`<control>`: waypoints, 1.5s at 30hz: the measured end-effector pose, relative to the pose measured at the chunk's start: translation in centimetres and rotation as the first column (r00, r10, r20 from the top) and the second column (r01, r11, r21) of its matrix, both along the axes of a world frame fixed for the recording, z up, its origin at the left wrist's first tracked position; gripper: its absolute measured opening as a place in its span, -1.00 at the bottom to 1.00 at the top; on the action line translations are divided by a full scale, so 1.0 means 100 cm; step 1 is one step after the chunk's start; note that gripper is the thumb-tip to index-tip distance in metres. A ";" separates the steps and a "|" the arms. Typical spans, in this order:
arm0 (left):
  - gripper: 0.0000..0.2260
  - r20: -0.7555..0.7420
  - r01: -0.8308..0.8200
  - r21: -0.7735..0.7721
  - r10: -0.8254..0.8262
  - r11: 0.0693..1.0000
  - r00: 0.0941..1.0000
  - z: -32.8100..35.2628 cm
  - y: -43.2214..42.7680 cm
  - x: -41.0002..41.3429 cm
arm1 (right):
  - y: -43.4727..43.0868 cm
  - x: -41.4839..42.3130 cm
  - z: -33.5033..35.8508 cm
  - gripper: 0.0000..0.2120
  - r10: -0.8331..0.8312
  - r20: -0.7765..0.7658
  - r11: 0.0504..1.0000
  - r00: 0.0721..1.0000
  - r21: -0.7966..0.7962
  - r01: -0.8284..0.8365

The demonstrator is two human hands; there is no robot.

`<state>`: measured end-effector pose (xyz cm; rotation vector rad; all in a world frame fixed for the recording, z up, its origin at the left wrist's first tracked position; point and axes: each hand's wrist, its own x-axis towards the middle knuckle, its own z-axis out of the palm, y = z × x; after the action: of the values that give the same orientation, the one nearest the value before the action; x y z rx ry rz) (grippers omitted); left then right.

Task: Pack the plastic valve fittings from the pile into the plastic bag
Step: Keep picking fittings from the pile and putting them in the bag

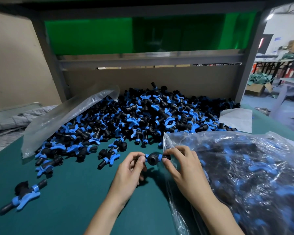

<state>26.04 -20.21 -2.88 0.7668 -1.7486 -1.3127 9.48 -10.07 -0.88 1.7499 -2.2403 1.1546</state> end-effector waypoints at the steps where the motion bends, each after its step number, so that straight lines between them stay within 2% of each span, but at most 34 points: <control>1: -0.81 0.002 0.006 -0.005 -0.006 1.000 1.000 -0.001 -0.001 0.000 | 0.000 0.000 0.000 -0.79 0.000 -0.008 1.000 1.000 0.008 0.000; 7: -0.84 -0.015 0.034 0.000 -0.034 0.999 0.999 -0.003 -0.005 0.001 | -0.002 -0.002 0.000 -0.73 0.000 0.004 1.000 1.000 0.018 0.000; 19: -0.89 -0.105 0.016 0.104 -0.005 0.994 0.994 -0.002 -0.003 0.003 | -0.003 -0.001 -0.004 -0.64 -0.037 -0.043 0.997 0.998 0.060 0.039; 24: -0.71 -0.105 0.002 0.123 0.011 0.992 0.994 0.001 -0.001 0.002 | -0.003 -0.002 -0.005 -0.61 -0.041 -0.046 0.996 0.998 0.083 0.045; 30: -0.75 -0.157 -0.022 0.131 0.043 0.991 0.987 0.001 -0.003 0.003 | -0.002 -0.002 -0.004 -0.59 -0.028 -0.021 0.996 0.999 0.088 0.030; 34: -0.87 -0.182 -0.013 0.165 0.043 0.986 0.982 0.001 -0.005 0.006 | -0.002 -0.003 -0.004 -0.63 -0.030 -0.022 0.993 0.999 0.113 0.032; 45: -0.78 -0.183 -0.016 0.149 0.044 0.989 0.982 0.003 -0.003 0.005 | -0.003 -0.002 -0.007 -0.72 -0.062 -0.047 0.992 0.997 0.109 0.067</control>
<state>26.59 -20.52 -2.53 0.7240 -1.4999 -1.4569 9.26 -10.37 -1.54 1.7089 -2.3581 0.9892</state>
